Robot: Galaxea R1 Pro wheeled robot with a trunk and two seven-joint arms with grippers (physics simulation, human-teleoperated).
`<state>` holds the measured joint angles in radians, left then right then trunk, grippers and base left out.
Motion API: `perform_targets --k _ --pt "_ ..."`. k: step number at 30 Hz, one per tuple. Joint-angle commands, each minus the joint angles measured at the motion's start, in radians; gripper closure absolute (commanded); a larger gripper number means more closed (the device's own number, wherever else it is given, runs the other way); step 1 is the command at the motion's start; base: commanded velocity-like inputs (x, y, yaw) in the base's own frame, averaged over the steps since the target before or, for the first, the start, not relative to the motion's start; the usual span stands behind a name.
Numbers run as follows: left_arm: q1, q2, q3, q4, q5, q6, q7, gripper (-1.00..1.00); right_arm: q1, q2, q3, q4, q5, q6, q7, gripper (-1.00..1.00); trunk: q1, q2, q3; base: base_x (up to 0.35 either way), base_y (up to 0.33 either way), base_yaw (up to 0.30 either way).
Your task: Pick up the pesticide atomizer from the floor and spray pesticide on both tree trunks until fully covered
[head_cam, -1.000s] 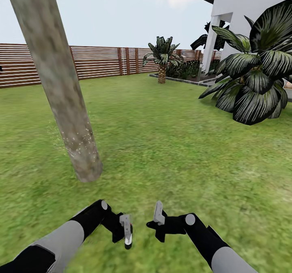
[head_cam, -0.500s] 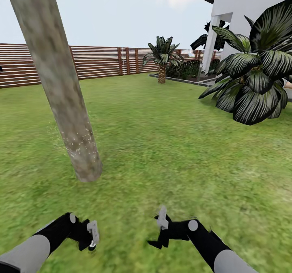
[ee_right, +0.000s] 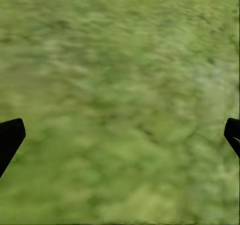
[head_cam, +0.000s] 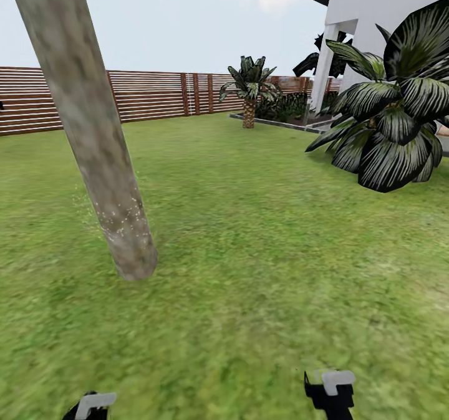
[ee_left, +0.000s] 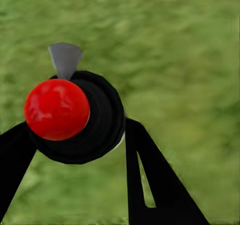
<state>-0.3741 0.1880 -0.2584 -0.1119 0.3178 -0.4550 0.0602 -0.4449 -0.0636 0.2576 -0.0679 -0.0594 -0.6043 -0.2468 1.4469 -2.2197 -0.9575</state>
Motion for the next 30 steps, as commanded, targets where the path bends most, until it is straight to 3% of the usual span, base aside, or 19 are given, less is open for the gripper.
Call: perform_targets --k 1,4,5,6,10,14,16,24,30 --pt "0.004 -0.002 -0.013 0.006 0.010 -0.005 0.009 1.00 0.007 -0.010 0.017 0.000 -0.008 -0.008 -0.004 -1.00 0.000 0.000 -0.001 0.000 0.000 0.000" --pt "0.008 -0.005 -0.013 0.032 0.031 -0.008 0.010 1.00 0.015 -0.012 0.018 0.000 -0.013 -0.013 -0.003 -1.00 0.000 0.000 -0.001 0.000 0.000 0.000" --pt "0.009 -0.005 -0.012 0.032 0.040 -0.007 0.009 1.00 0.016 -0.007 0.018 -0.001 -0.014 -0.013 -0.004 -1.00 0.000 0.000 -0.001 0.000 0.000 0.000" --pt "0.007 -0.006 -0.011 0.023 0.056 -0.004 0.012 1.00 0.017 0.019 0.016 -0.001 -0.015 -0.014 -0.006 -1.00 0.000 0.000 -0.001 0.000 0.000 0.000" --pt "0.010 -0.003 -0.010 0.031 0.082 -0.011 0.013 1.00 0.017 0.026 0.015 -0.001 -0.020 -0.015 -0.010 -1.00 0.000 0.000 -0.001 0.000 0.000 0.172" --pt "0.011 -0.003 -0.010 0.040 0.164 -0.013 0.013 1.00 0.017 0.029 0.015 -0.001 -0.020 -0.015 -0.022 -1.00 0.000 0.000 -0.001 -0.102 -0.055 0.277" --pt "0.011 -0.002 -0.010 0.041 0.181 -0.013 0.012 1.00 0.017 0.038 0.015 0.000 -0.020 -0.015 -0.024 -1.00 0.000 0.000 -0.001 -0.246 -0.168 0.281" --pt "0.011 -0.005 -0.010 0.041 0.191 -0.013 0.012 1.00 0.017 0.048 0.015 0.000 -0.019 -0.015 -0.025 -1.00 0.000 0.000 -0.001 -0.261 -0.202 0.285" --pt "0.011 -0.006 -0.012 0.041 0.191 -0.013 0.012 1.00 0.017 0.047 0.014 0.000 -0.022 -0.015 -0.025 -1.00 0.000 0.000 -0.001 -0.055 -0.046 0.285"
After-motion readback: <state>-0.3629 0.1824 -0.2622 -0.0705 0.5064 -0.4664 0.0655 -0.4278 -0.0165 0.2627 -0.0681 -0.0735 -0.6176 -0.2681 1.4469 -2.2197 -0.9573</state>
